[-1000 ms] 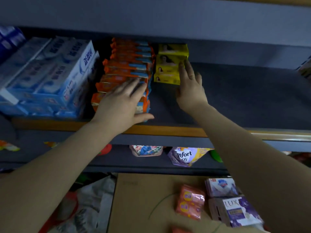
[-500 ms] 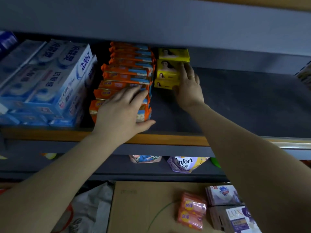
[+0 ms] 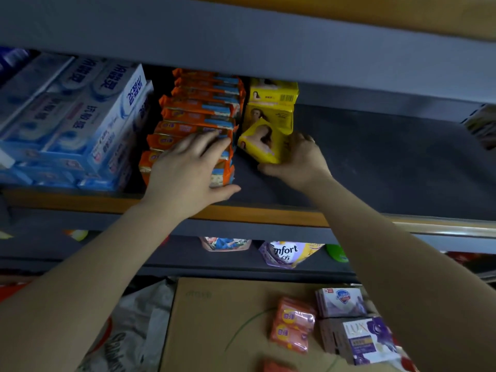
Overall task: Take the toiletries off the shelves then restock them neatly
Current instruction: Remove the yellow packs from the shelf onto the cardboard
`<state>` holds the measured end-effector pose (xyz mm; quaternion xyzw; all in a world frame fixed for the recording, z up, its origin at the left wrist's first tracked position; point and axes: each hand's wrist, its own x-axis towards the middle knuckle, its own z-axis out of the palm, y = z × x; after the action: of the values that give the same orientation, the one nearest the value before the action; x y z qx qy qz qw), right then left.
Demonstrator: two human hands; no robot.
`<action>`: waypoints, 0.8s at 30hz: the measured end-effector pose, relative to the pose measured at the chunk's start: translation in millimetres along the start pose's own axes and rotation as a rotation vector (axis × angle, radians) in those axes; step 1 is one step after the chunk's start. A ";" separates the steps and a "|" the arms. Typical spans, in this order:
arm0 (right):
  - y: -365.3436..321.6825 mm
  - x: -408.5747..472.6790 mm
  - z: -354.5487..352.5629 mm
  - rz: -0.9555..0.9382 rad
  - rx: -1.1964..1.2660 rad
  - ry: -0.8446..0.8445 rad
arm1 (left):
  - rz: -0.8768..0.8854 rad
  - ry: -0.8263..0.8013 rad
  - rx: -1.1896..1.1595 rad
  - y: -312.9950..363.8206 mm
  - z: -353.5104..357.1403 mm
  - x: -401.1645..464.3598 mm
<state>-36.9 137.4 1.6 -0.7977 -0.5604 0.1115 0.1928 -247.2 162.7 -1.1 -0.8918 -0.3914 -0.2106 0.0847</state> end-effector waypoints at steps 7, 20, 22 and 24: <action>14.9 -97.1 -42.3 -0.206 0.355 0.076 | -0.119 0.011 -0.503 32.4 -35.9 -10.9; 98.0 -240.3 -16.2 -0.083 0.539 -0.075 | -0.489 -0.549 -1.355 142.7 -13.8 -89.2; 123.1 -265.4 -8.3 -0.109 0.374 -0.103 | -0.559 -0.624 -1.372 169.0 7.4 -109.9; 150.1 -290.0 1.0 -0.111 0.133 -0.163 | -0.593 -0.711 -1.380 199.0 27.5 -132.1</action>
<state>-10.2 -178.9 -75.4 -0.7394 -0.6087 0.2018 0.2049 -172.5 -51.3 -81.4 -0.6166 -0.3966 -0.1227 -0.6689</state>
